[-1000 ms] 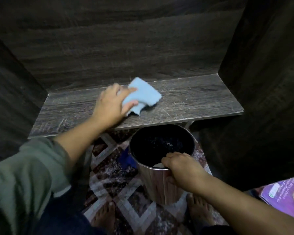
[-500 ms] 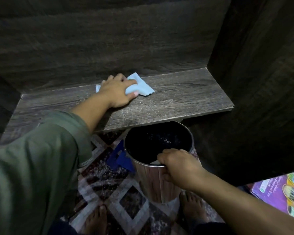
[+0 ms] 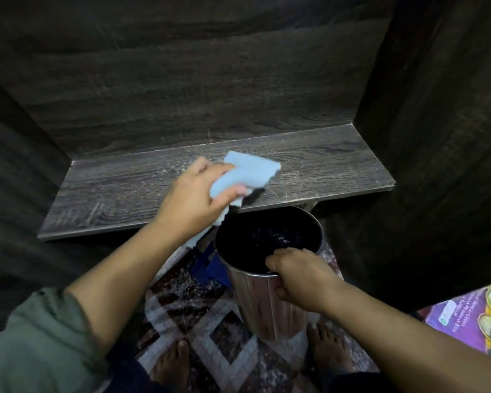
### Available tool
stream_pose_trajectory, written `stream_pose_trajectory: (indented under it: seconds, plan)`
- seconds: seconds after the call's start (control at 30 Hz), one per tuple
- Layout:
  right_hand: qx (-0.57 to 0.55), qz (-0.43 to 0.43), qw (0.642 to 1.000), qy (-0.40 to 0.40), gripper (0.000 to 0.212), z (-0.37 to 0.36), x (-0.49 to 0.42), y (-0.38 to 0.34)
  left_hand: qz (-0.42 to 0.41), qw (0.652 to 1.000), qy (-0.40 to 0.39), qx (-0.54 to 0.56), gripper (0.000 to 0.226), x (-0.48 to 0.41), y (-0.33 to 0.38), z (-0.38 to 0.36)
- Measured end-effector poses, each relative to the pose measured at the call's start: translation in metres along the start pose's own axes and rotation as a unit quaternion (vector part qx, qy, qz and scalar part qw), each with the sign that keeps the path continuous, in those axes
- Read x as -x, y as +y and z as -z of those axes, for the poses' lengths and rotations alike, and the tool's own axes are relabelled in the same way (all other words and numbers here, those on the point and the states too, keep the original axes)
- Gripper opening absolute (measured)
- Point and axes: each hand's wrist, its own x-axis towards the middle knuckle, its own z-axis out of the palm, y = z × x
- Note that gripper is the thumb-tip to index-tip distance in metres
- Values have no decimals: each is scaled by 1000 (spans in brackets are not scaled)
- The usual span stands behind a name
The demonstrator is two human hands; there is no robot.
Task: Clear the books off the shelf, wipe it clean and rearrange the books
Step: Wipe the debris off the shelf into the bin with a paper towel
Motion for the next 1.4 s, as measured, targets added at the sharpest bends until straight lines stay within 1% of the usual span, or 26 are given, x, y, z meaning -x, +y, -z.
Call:
stream_pose_trajectory:
  seconds: [0.03, 0.07, 0.1, 0.13, 0.2, 0.23, 0.27, 0.37, 0.4, 0.47, 0.5, 0.53, 0.57, 0.67, 0.73, 0.8, 0.87, 0.9, 1.0, 1.07, 1.13, 1.2, 1.4]
  plan:
    - [1, 2, 1000, 1, 35, 0, 0, -2, 11, 999, 47, 4, 59, 0, 3, 4]
    - [4, 4, 1000, 2, 36, 0, 0, -3, 24, 997, 74, 4, 58, 1, 7, 7]
    - [7, 5, 1000, 2, 36, 0, -1, -5, 39, 997, 68, 0, 57, 1, 8, 7]
    - [9, 6, 1000, 1, 36, 0, -1, -6, 47, 998, 24, -15, 57, 2, 8, 6]
    - [14, 7, 1000, -1, 37, 1, -2, -8, 36, 988, -133, -64, 52, 7, 2, -1]
    - [18, 8, 1000, -2, 38, 1, -3, -10, 26, 980, -184, -70, 49, 11, -2, -4]
    - [20, 10, 1000, -4, 38, 2, -4, -11, 24, 979, -193, -58, 47, 15, -4, -3]
    - [17, 14, 1000, -4, 37, 1, -10, -15, 51, 990, -125, -32, 51, 18, -12, 5]
    - [18, 15, 1000, -4, 37, 1, -13, -16, 45, 990, -129, -41, 58, 18, -16, 8]
    - [20, 19, 1000, -3, 38, 1, -19, -18, 23, 984, -171, -54, 71, 14, -25, 13]
    - [20, 21, 1000, -1, 38, 2, -22, -18, 17, 981, -190, -48, 71, 10, -32, 14]
    - [19, 22, 1000, 2, 38, 2, -26, -19, 14, 980, -192, -40, 67, 4, -38, 17]
    - [18, 24, 1000, 7, 37, 2, -29, -21, 12, 983, -178, -35, 62, -5, -46, 19]
    - [22, 26, 999, 15, 37, 2, -38, -25, -27, 995, -80, -59, 45, -39, -65, 26]
    - [28, 27, 999, 14, 39, 1, -43, -27, -45, 990, -4, -132, 41, -60, -78, 23]
    - [31, 30, 999, 13, 39, 0, -48, -28, -4, 978, 33, -206, 46, -71, -87, 13]
    - [29, 30, 999, 16, 37, -2, -51, -29, 48, 967, 17, -250, 51, -74, -94, 0]
    - [27, 30, 999, 15, 37, -3, -52, -29, 65, 964, 3, -257, 49, -74, -97, -8]
    - [19, 29, 999, 10, 36, -5, -53, -29, 89, 970, -31, -226, 43, -74, -106, -26]
    - [15, 27, 999, 6, 35, -7, -52, -28, 99, 973, -43, -204, 51, -71, -109, -32]
    - [8, 23, 1000, 0, 34, -9, -51, -26, 109, 970, -64, -210, 62, -69, -108, -33]
    - [2, 18, 1000, -9, 34, -11, -49, -25, 124, 966, -86, -210, 67, -74, -107, -27]
    - [-8, 12, 1000, -23, 34, -10, -47, -23, 177, 956, -150, -181, 58, -95, -98, -10]
